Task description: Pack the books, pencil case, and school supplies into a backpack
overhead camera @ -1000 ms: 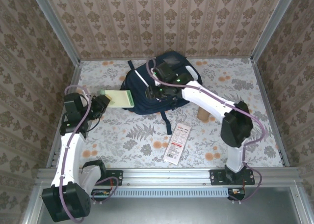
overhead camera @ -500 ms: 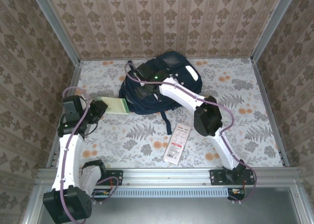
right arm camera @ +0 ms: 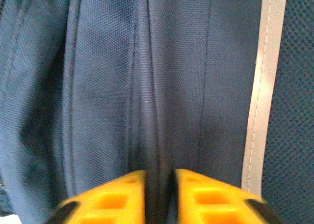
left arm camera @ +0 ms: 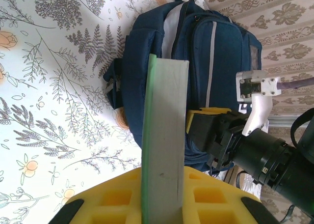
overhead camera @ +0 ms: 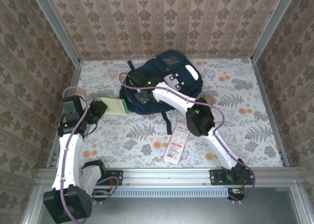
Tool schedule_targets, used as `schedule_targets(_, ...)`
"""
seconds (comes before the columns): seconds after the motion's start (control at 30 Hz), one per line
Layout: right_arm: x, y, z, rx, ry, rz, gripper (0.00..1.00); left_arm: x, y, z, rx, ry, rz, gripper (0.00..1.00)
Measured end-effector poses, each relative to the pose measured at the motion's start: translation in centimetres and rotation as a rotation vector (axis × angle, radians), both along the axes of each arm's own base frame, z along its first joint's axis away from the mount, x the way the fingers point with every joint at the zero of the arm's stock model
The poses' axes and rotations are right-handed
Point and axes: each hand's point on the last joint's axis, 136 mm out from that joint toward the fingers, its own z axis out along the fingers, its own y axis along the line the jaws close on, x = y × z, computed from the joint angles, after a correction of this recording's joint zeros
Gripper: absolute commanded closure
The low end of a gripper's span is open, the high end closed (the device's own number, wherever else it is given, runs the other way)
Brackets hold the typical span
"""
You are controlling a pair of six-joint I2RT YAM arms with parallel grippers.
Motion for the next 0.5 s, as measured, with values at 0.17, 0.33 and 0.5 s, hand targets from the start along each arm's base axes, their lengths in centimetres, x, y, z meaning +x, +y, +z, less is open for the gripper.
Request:
schedule_targets(0.17, -0.1, 0.0, 0.3, -0.005, -0.014, -0.016, 1.00, 0.2, 0.0, -0.3, 0.009, 0.008, -0.009, 1.00)
schedule_targets(0.33, -0.3, -0.2, 3.0, 0.013, -0.045, -0.027, 1.00, 0.4, 0.0, -0.8, 0.009, 0.022, -0.011, 1.00)
schedule_targets(0.5, -0.5, -1.2, 7.8, 0.069, -0.089, -0.059, 1.00, 1.0, 0.0, -0.8, 0.005, 0.013, -0.016, 1.00)
